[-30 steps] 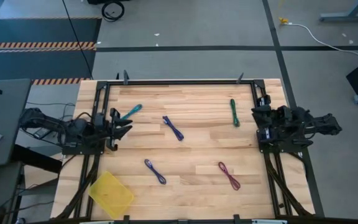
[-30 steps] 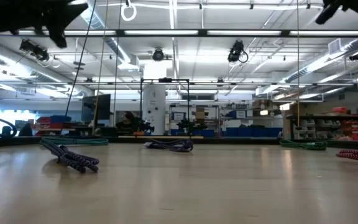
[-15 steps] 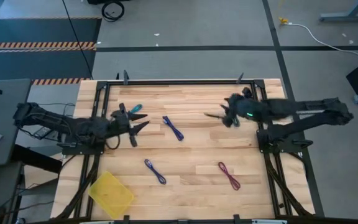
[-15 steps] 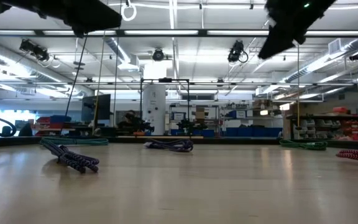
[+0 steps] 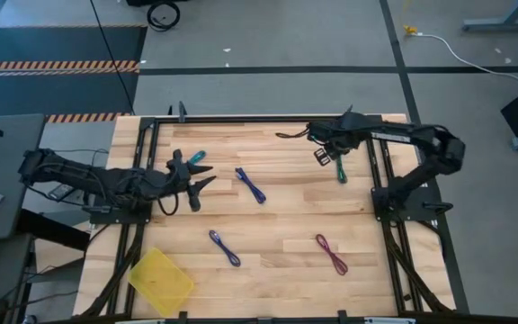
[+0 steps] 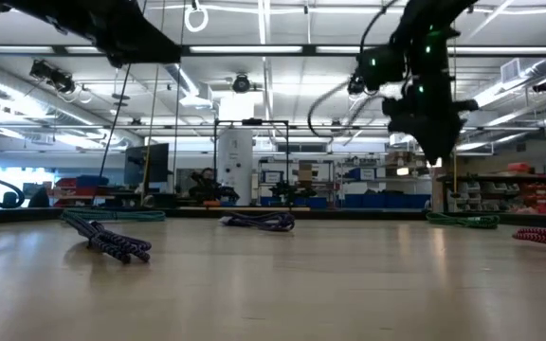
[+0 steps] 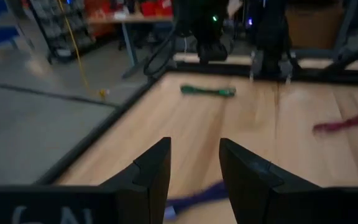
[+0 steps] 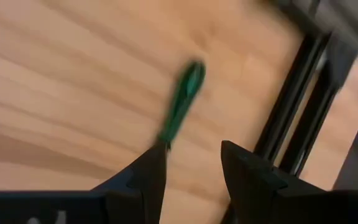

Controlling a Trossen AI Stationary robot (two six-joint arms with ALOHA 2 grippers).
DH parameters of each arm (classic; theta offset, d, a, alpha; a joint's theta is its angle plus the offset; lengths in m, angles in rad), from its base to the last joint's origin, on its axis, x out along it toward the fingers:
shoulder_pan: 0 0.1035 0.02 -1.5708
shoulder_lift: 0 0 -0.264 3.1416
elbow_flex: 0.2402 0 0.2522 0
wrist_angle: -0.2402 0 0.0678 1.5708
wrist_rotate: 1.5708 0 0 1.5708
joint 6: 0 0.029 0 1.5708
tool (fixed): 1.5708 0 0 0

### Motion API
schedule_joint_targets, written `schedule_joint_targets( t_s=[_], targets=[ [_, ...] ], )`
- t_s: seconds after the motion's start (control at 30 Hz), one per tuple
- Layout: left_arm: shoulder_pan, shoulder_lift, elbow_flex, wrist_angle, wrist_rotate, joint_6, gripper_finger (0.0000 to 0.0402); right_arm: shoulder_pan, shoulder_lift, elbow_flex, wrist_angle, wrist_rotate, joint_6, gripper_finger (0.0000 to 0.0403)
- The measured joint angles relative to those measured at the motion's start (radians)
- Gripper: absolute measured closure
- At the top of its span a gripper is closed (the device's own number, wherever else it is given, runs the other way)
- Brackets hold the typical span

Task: Pick and place USB-C Cables
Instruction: Put the black charger cable into the yellow bin

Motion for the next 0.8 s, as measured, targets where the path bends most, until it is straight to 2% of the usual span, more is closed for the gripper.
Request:
schedule_joint_targets(
  t_s=[0.1, 0.37, 0.6, 0.8],
  targets=[
    [0.000, 0.000, 0.000, -0.044, 0.002, -0.041, 0.0257, -0.031, 0.041, -0.041, 0.033, -0.057, -0.003, 0.0243],
    [0.000, 0.000, 0.000, -0.046, 0.013, -0.092, 0.0257, -0.086, 0.115, -0.136, 0.141, -0.100, -0.040, 0.0243],
    [0.000, 0.000, 0.000, -0.057, 0.078, -0.146, 0.0257, -0.145, 0.134, -0.222, 0.314, -0.214, -0.110, 0.0243],
    [0.000, 0.000, 0.000, -0.090, 0.080, -0.181, 0.0257, -0.181, 0.132, -0.262, 0.348, -0.235, -0.160, 0.0253]
  ],
)
